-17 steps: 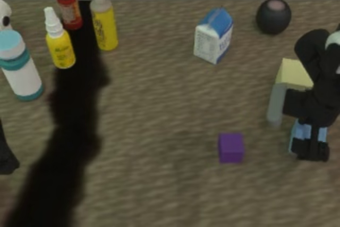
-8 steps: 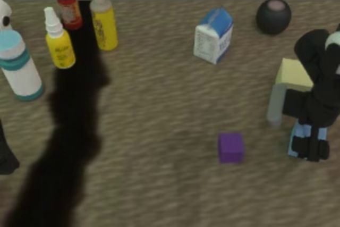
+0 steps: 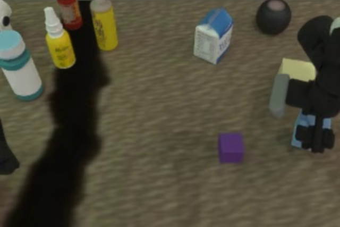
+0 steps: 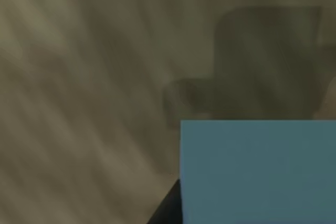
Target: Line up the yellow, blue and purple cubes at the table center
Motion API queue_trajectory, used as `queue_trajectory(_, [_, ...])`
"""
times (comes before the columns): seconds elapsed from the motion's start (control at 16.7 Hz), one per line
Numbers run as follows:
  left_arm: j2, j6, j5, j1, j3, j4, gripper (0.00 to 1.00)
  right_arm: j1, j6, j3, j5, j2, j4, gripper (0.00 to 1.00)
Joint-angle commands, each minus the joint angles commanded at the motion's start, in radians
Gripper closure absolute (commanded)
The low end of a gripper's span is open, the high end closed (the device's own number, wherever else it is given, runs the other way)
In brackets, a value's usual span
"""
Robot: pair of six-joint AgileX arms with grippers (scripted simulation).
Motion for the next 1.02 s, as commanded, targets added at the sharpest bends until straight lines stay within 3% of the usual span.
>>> queue_trajectory(0.24, [0.000, 0.000, 0.000, 0.000, 0.000, 0.000, 0.00, 0.004, 0.000, 0.064, 0.000, -0.067, -0.132, 1.00])
queue_trajectory(0.66, [0.000, 0.000, 0.000, 0.000, 0.000, 0.000, 0.00, 0.014, 0.008, 0.084, 0.000, -0.062, -0.151, 1.00])
queue_trajectory(0.84, [0.000, 0.000, 0.000, 0.000, 0.000, 0.000, 0.00, 0.114, 0.041, 0.184, 0.000, -0.001, -0.198, 1.00])
queue_trajectory(1.02, [0.000, 0.000, 0.000, 0.000, 0.000, 0.000, 0.00, 0.274, 0.096, 0.338, 0.001, 0.082, -0.265, 1.00])
